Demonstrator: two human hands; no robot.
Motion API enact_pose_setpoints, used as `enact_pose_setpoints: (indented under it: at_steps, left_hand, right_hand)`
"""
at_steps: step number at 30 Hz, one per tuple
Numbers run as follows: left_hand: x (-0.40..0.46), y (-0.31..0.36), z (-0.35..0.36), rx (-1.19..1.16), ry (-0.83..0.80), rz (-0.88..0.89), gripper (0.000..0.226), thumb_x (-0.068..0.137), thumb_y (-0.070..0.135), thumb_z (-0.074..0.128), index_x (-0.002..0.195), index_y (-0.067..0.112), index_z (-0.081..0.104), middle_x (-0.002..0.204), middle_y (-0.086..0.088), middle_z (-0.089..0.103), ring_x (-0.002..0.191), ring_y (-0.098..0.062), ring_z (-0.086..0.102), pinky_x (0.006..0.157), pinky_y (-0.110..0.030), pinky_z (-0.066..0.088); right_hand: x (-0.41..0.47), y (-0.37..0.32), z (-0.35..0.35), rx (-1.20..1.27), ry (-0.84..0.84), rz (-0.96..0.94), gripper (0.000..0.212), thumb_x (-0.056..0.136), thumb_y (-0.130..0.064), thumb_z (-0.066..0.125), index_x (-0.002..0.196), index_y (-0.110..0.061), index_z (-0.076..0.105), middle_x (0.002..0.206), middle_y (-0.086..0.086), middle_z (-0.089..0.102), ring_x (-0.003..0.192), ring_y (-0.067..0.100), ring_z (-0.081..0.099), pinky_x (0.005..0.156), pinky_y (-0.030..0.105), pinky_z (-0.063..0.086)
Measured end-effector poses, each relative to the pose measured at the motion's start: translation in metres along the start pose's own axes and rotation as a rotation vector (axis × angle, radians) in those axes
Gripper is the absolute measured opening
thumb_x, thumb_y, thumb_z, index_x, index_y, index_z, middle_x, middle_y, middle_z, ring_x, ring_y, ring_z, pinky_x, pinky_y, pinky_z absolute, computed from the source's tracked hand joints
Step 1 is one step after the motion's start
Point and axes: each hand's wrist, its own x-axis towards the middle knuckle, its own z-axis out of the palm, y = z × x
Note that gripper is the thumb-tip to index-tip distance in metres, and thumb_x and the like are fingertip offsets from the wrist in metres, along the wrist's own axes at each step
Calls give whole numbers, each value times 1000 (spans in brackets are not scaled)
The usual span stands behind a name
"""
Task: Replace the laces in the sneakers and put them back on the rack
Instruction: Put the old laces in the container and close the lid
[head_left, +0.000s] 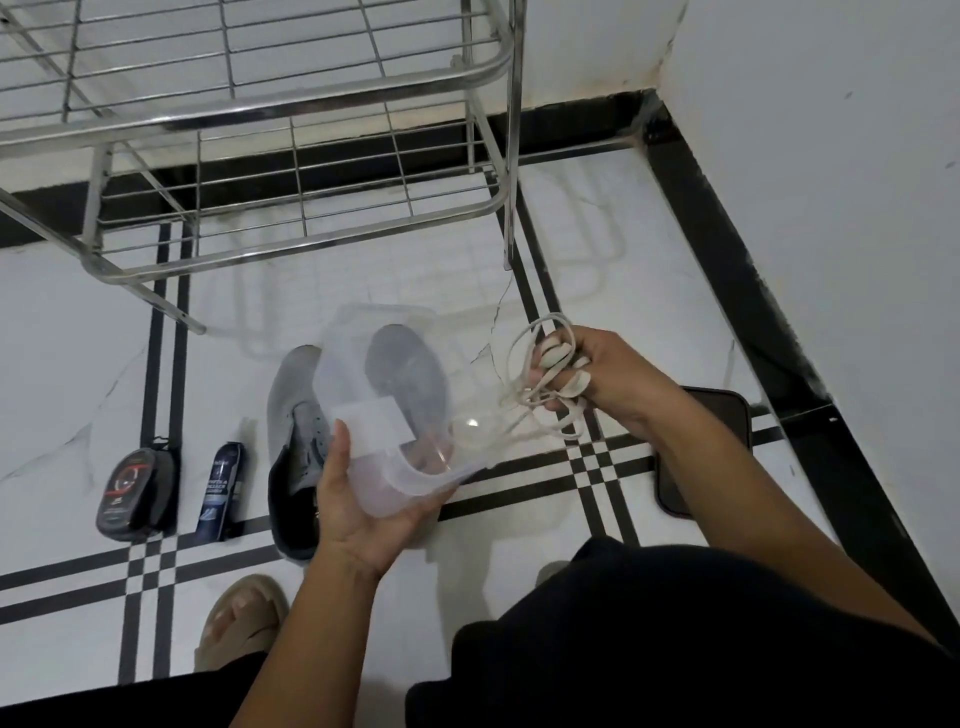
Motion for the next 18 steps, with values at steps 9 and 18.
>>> enact_pose_setpoints:
  at_steps: [9, 18]
  left_hand:
    - [-4, 22, -18, -11, 12, 94, 106, 54, 57, 80, 144, 24, 36, 142, -27, 43, 128, -46, 45, 107, -66, 27]
    - [3, 12, -12, 5, 37, 90, 103, 56, 59, 79, 145, 32, 34, 138, -29, 47, 125, -48, 48, 104, -65, 30]
  right_hand:
    - [40, 91, 38, -777, -28, 203, 28, 82, -6, 63, 110, -10, 61, 109, 9, 66, 101, 26, 64, 86, 37, 54]
    - [17, 119, -59, -539, 523, 349, 31, 84, -25, 69, 112, -16, 59, 104, 7, 64, 93, 24, 65, 63, 28, 51]
